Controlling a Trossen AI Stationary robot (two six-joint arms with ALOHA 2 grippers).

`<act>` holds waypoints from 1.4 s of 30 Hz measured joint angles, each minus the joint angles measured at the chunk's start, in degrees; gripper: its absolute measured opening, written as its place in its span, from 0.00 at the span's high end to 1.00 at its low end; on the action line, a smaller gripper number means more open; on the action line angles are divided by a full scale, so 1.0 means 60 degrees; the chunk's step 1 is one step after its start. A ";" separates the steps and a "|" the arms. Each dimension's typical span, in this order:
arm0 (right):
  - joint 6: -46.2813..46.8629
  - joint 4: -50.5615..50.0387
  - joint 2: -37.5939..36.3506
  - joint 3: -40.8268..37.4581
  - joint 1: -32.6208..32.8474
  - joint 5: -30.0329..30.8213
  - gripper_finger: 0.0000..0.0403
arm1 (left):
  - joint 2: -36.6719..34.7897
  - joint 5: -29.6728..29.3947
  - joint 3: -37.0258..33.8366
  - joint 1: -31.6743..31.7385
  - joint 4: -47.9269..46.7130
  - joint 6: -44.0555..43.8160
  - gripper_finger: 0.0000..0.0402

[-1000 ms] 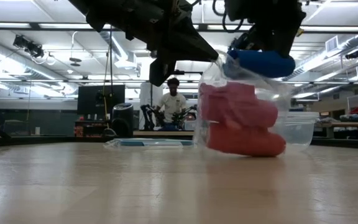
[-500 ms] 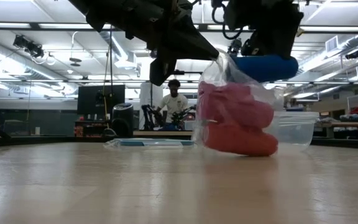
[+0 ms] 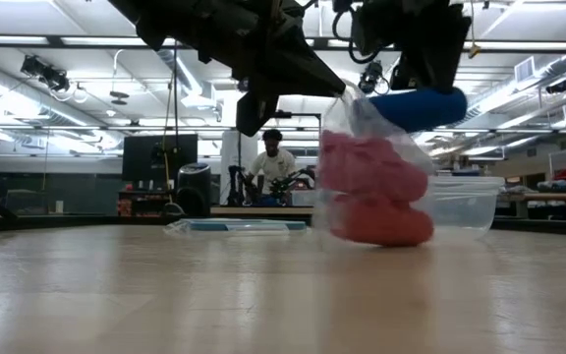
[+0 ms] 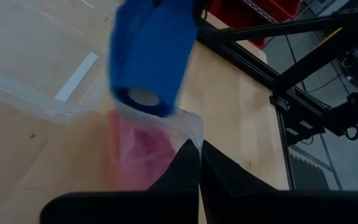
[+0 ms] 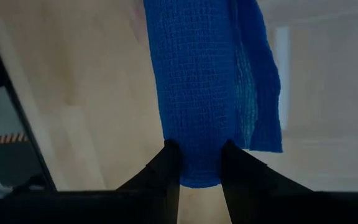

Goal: Roll bandage
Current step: Put the blue bandage into the transparent zip bag

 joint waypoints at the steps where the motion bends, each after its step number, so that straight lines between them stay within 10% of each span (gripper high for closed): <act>1: 0.0103 -0.0002 0.0000 0.0000 -0.0025 0.0024 0.77 | 0.0000 -0.0001 0.0000 0.0004 -0.0005 0.0004 0.99; 42: 0.0741 0.0474 0.0408 0.0011 0.0539 -0.0693 0.77 | 0.0004 -0.0177 0.0000 0.0000 0.0082 -0.0047 0.99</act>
